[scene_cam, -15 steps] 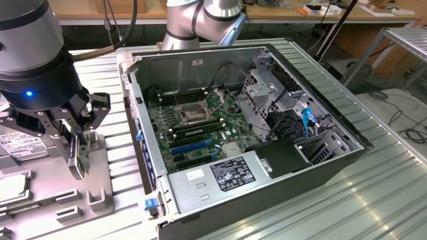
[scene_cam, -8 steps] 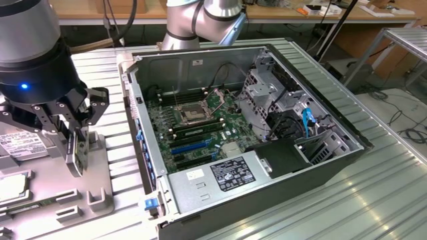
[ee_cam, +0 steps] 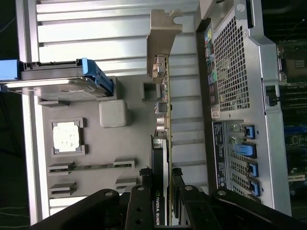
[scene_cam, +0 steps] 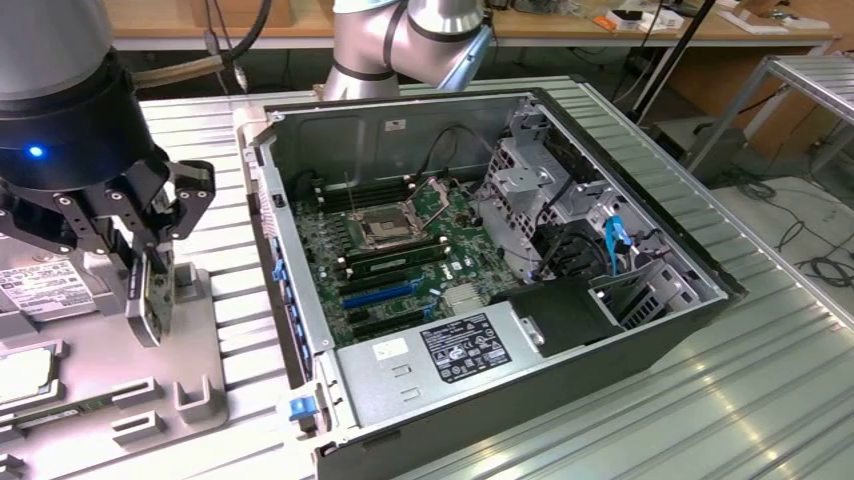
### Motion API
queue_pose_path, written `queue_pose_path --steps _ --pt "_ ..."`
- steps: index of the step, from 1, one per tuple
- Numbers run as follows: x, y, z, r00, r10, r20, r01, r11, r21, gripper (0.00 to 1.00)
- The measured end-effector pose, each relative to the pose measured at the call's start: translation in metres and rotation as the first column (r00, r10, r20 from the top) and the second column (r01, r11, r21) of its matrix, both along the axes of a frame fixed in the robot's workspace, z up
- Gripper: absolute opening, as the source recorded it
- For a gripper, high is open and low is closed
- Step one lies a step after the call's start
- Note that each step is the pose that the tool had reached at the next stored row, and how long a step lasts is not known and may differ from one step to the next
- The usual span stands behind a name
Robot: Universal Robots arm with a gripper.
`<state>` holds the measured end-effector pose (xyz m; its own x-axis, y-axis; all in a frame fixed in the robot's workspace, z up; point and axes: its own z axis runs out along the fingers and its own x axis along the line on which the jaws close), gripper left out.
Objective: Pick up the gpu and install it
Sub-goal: 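Pick up the gpu and move the gpu toward the slot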
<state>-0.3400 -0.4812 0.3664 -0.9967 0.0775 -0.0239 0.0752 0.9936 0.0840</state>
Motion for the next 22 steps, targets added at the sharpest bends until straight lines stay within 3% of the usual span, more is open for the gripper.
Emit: queue_pose_path --steps 9,22 --pt "0.000 0.0000 0.0114 1.0000 0.000 0.0000 0.000 1.0000 0.0000 0.27" --pt "0.000 0.0000 0.0357 1.0000 0.000 0.0000 0.000 1.0000 0.0000 0.27"
